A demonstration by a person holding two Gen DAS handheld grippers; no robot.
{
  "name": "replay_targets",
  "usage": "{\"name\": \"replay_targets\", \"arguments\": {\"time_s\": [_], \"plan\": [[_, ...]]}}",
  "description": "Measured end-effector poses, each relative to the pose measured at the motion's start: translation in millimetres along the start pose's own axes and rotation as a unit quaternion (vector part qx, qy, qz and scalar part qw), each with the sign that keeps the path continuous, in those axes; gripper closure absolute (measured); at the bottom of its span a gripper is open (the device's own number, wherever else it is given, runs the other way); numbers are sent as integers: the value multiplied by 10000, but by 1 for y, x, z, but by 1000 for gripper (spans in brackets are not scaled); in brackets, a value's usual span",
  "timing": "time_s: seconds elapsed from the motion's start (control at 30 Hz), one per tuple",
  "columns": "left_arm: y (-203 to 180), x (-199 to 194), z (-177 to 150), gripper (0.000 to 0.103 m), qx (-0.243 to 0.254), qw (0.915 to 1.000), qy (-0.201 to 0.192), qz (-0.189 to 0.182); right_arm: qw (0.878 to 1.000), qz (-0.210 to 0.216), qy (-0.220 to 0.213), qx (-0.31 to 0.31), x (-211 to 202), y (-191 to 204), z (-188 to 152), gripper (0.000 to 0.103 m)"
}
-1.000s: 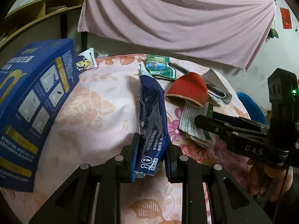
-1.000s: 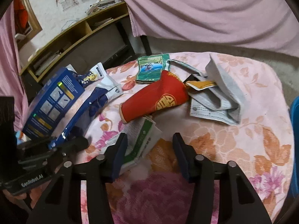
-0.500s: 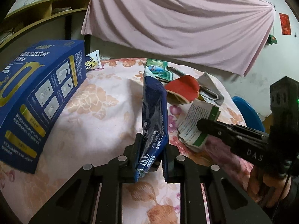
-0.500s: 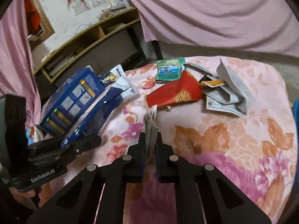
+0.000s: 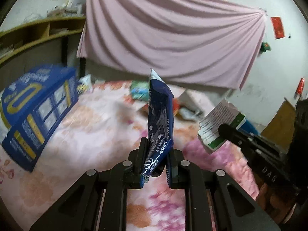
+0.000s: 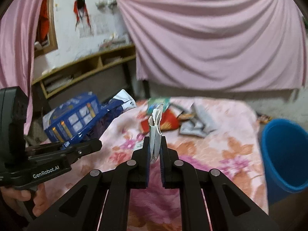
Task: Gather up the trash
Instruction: 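Carry both items over the blue basin and open both tools to drop them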
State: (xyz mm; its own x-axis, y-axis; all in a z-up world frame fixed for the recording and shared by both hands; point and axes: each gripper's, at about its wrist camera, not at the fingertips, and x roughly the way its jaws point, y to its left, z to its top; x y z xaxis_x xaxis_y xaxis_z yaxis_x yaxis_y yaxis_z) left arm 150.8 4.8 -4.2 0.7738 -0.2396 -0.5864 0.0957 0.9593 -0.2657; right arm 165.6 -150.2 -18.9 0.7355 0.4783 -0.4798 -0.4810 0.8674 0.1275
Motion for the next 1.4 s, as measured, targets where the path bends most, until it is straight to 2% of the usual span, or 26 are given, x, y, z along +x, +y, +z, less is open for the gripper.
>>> {"name": "replay_targets", "arguments": {"time_s": [0.13, 0.23, 0.37, 0.53, 0.6, 0.7, 0.83, 0.93, 1.0, 1.17, 1.3, 1.4], "plan": [[-28, -5, 14, 89, 215, 9981, -496, -294, 9973, -373, -635, -29, -23, -12, 1, 96], [-57, -6, 25, 89, 473, 9933, -925, -502, 9892, -833, -1198, -131, -46, -23, 2, 96], [-95, -1, 37, 89, 802, 9838, -1353, -857, 9655, -1702, -1921, -450, -74, -41, 3, 96], [-137, 17, 51, 89, 1102, 9727, -1545, -1332, 9240, -2660, -2528, -1071, -95, -59, 3, 96], [-160, 26, 56, 89, 1241, 9674, -1595, -1525, 9102, -2960, -2625, -1225, -98, -69, 4, 96], [-190, 43, 61, 89, 1371, 9615, -1589, -1773, 8928, -3294, -2773, -1324, -104, -90, 4, 96], [-224, 70, 65, 89, 1448, 9589, -1413, -1989, 8812, -3584, -2817, -1252, -111, -121, 3, 96], [-241, 99, 71, 89, 1441, 9609, -1095, -2095, 8843, -3689, -2684, -991, -111, -156, 0, 96], [-253, 120, 74, 89, 1426, 9638, -779, -2113, 8943, -3654, -2487, -696, -111, -184, -9, 96], [-275, 172, 79, 89, 1348, 9694, 108, -2049, 9245, -3356, -1695, 629, -100, -256, -29, 96], [-288, 217, 81, 89, 1193, 9708, 762, -1939, 9280, -3383, -1096, 1114, -93, -284, -43, 96], [-291, 235, 81, 89, 1159, 9700, 1065, -1855, 9338, -3269, -609, 1322, -85, -292, -53, 96]]}}
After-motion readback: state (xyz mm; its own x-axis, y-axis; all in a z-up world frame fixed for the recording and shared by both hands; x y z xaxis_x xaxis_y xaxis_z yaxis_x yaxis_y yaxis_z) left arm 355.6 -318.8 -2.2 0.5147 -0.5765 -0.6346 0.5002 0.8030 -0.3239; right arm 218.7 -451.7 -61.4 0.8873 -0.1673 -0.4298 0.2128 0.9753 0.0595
